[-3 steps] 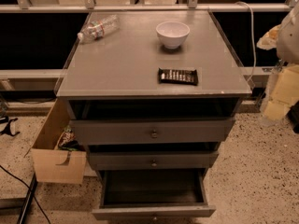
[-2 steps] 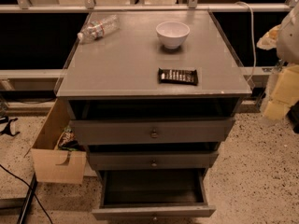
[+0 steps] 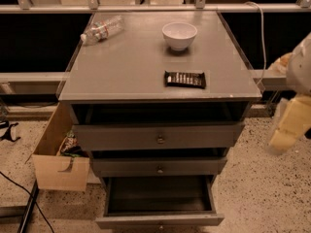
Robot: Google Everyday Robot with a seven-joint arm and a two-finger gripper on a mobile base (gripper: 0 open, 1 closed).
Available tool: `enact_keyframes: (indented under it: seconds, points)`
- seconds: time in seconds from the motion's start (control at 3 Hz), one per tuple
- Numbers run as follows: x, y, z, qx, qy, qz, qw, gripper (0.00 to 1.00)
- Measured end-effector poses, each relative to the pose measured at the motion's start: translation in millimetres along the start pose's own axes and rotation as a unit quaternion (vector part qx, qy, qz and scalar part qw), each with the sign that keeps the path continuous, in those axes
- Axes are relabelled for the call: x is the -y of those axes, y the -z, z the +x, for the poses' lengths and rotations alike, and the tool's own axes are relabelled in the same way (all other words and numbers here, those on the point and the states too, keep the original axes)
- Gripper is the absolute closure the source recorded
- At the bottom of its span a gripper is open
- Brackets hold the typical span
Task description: Close bottom drawer
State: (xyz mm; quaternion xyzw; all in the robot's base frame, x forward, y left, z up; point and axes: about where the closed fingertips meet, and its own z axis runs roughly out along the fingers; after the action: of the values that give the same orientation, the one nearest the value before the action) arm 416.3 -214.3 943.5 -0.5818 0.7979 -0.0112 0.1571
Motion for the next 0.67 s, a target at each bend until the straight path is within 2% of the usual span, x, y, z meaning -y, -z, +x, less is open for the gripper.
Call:
enact_keyframes:
  seconds: [0.33,0.67]
  points:
    - [-40.7,-33.4,15.2,0.015,-0.027,-0.020,0.9993,0.18]
    - [-94.2,-89.5,29.6,0.051,-0.050,-0.038,0.9967,0.49]
